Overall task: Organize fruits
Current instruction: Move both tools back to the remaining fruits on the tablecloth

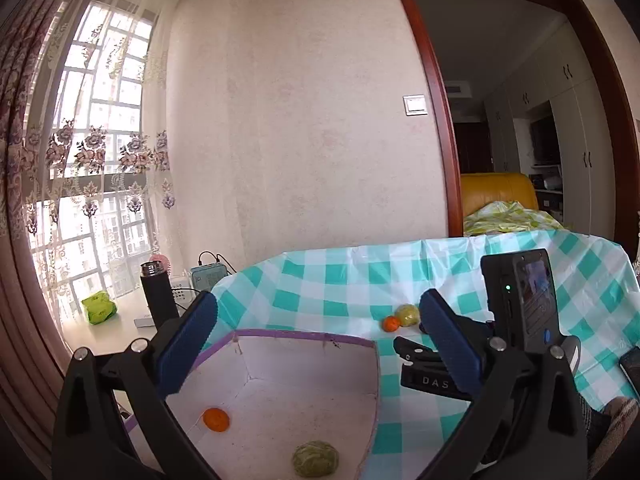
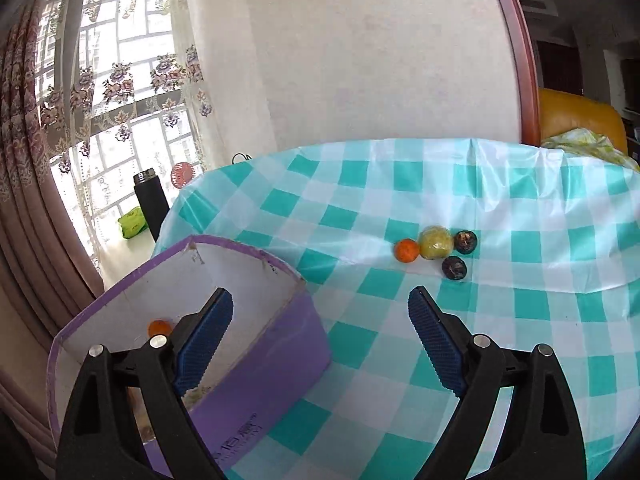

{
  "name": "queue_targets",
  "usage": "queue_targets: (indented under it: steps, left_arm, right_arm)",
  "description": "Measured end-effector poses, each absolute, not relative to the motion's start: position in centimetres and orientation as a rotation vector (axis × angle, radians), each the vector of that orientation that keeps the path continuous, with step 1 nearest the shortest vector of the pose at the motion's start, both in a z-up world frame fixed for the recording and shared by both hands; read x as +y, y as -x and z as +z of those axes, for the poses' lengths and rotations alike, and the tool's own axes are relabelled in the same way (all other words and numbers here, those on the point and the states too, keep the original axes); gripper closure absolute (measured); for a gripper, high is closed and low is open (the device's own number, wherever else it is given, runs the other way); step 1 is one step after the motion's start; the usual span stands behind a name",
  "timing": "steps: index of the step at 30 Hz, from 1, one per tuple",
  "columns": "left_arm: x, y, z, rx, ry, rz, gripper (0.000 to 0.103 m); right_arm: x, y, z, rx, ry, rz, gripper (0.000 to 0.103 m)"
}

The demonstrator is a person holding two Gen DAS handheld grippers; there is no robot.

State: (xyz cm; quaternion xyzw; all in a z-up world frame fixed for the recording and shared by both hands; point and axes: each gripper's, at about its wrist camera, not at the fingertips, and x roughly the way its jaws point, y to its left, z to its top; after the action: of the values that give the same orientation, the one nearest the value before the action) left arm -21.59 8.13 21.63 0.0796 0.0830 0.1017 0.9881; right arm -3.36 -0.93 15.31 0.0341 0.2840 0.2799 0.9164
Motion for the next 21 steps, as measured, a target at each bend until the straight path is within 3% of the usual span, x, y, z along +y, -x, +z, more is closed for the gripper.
queue_targets:
  steps: [10, 21]
  left_arm:
    - [-3.8, 9.2, 11.6, 0.513, -0.182, -0.066, 0.002]
    - [-0.9, -2.8, 3.3, 0.75, 0.005, 0.021, 0.002]
  right_arm:
    - [-15.5, -2.9, 7.4, 0.79, -0.139, 0.238, 0.016]
    - [-18.5, -6.6, 4.4, 0.814, -0.143, 0.157, 0.017]
